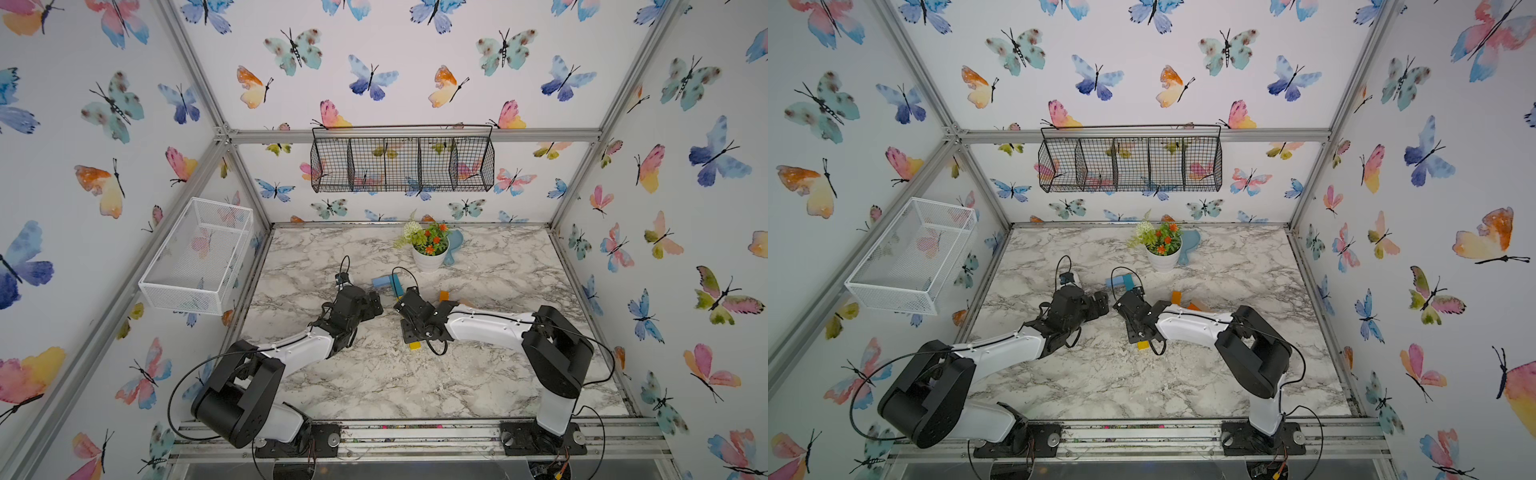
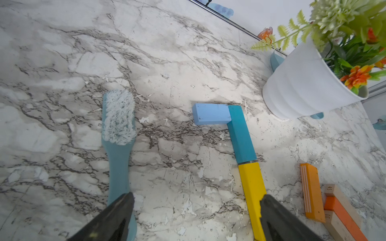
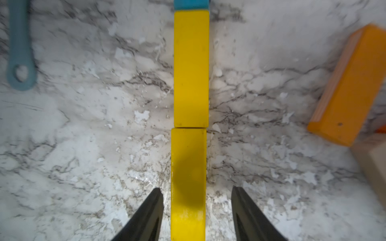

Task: Assemble a giraffe with building blocks
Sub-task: Assemble the building block at the center of the board, then pick up the building block from the center of the board.

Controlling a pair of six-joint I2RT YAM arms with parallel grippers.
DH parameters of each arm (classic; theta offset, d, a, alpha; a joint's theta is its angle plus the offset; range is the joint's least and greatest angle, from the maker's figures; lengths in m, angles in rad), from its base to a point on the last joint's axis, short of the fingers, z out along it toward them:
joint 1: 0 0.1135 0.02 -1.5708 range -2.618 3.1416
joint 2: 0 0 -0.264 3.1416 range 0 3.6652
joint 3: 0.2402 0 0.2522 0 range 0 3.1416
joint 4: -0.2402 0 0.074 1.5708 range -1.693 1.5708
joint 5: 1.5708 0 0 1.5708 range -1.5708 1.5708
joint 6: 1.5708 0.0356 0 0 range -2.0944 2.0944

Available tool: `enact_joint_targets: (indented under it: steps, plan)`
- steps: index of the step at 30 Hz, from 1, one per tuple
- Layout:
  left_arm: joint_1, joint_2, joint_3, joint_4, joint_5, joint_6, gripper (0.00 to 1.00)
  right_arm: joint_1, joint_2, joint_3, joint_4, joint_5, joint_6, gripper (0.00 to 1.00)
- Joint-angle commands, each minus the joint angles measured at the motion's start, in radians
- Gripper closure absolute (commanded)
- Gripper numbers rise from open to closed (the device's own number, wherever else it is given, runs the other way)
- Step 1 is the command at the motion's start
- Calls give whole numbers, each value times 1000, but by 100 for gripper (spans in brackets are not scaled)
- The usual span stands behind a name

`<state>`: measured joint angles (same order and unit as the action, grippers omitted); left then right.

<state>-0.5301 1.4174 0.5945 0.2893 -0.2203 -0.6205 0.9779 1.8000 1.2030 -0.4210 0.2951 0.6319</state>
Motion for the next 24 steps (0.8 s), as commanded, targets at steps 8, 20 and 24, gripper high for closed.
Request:
enact_joint_targets:
  steps: [8,20,24]
  plan:
    - [-37,-62,-61,163,55,109,4,-203,-230,-157,186,229,-203,35]
    - [-235,153,198,-28,62,382,8,-297,-352,-473,479,448,-134,29]
    - [-297,279,355,-145,68,426,8,-297,-359,-552,530,473,-110,18]
